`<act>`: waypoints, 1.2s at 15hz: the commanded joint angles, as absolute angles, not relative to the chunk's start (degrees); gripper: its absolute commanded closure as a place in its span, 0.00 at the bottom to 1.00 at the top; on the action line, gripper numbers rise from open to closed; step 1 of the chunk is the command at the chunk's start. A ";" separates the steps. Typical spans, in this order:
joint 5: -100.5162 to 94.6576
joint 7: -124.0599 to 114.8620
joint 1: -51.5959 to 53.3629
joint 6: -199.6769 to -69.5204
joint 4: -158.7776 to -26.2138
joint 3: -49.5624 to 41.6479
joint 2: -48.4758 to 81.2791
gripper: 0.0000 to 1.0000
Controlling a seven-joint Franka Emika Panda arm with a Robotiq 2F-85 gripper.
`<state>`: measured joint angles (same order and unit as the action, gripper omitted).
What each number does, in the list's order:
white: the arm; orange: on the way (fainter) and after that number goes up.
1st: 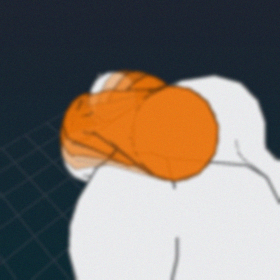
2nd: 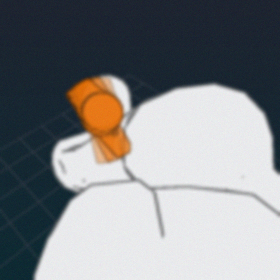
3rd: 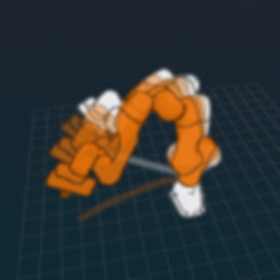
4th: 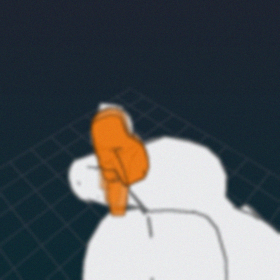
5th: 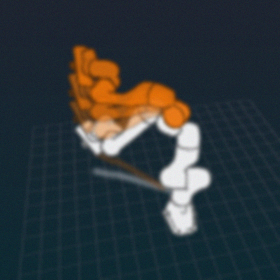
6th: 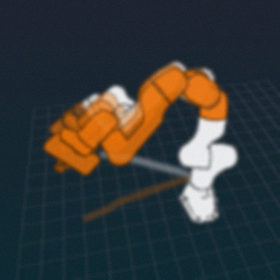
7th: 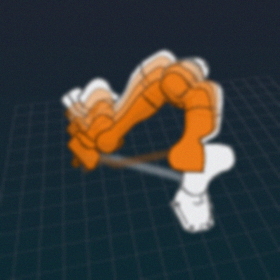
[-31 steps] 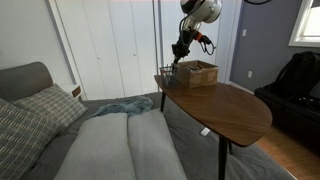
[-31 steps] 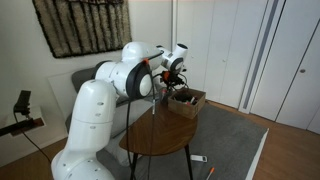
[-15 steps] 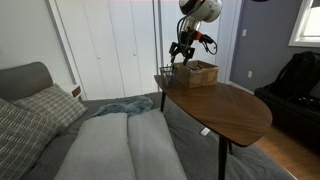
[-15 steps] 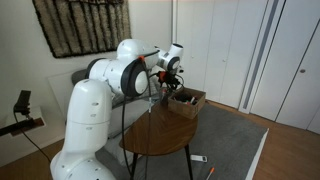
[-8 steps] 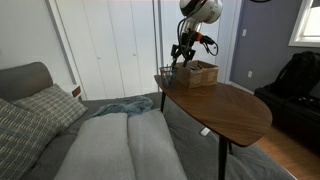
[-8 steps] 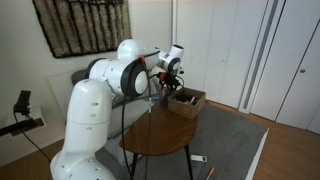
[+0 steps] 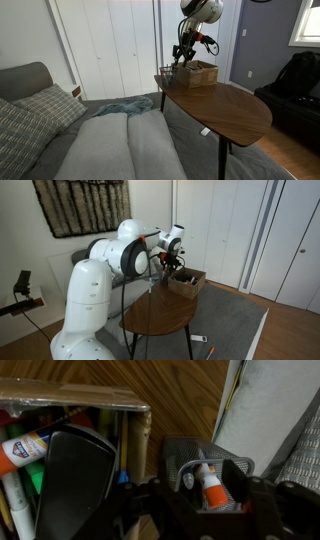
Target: Remove one pen from the bin
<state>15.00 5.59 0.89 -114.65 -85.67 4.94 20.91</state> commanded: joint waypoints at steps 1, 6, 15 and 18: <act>14.74 4.89 1.24 -116.92 -87.29 4.82 19.70 0.48; 14.32 4.61 1.49 -118.51 -87.20 4.82 19.97 0.56; 13.09 3.96 1.94 -117.76 -88.21 4.66 20.02 0.56; 13.06 3.97 1.99 -118.26 -88.35 4.69 19.86 0.64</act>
<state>14.32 5.57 1.27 -117.19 -86.97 4.95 20.94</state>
